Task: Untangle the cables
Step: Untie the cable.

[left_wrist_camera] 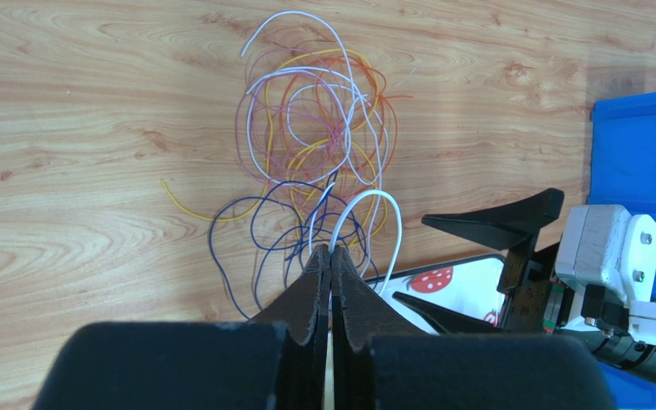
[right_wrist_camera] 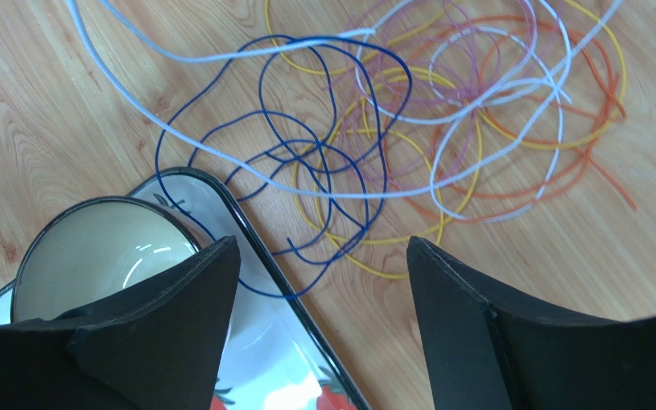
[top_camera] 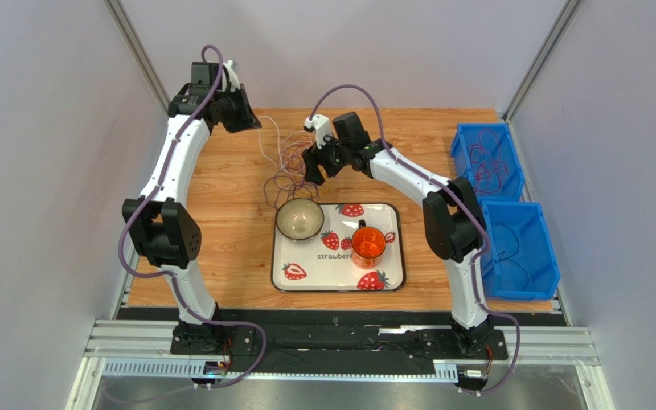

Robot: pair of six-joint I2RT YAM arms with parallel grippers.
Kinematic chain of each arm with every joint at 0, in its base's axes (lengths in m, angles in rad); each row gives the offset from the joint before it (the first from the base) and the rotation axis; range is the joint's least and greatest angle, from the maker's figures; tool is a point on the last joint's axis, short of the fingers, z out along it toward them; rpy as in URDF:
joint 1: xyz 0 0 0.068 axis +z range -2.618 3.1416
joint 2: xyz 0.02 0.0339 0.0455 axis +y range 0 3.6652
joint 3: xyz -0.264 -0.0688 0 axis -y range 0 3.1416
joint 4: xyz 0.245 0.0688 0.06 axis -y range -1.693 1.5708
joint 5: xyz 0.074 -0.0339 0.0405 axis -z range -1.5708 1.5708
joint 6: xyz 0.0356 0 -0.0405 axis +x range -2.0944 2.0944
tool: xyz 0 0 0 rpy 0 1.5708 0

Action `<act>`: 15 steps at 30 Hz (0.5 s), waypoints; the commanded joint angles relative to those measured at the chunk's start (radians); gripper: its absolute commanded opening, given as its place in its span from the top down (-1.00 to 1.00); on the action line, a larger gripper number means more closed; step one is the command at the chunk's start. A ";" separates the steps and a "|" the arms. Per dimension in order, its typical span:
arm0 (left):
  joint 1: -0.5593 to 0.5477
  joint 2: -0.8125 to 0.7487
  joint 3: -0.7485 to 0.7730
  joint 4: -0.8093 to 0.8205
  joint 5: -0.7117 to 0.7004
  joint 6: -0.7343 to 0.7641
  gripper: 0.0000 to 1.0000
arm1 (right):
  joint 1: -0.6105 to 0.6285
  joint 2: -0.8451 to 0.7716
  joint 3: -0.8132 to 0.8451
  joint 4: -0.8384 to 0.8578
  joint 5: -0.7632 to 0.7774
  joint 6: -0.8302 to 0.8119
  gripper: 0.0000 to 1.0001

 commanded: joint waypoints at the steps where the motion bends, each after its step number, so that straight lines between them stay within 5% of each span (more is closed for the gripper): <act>1: 0.014 -0.027 -0.007 0.026 0.022 -0.013 1.00 | 0.010 0.053 0.117 -0.016 -0.059 -0.054 -0.48; 15: 0.038 -0.031 -0.024 0.032 0.031 -0.016 1.00 | 0.029 0.099 0.128 -0.012 -0.146 -0.079 -0.46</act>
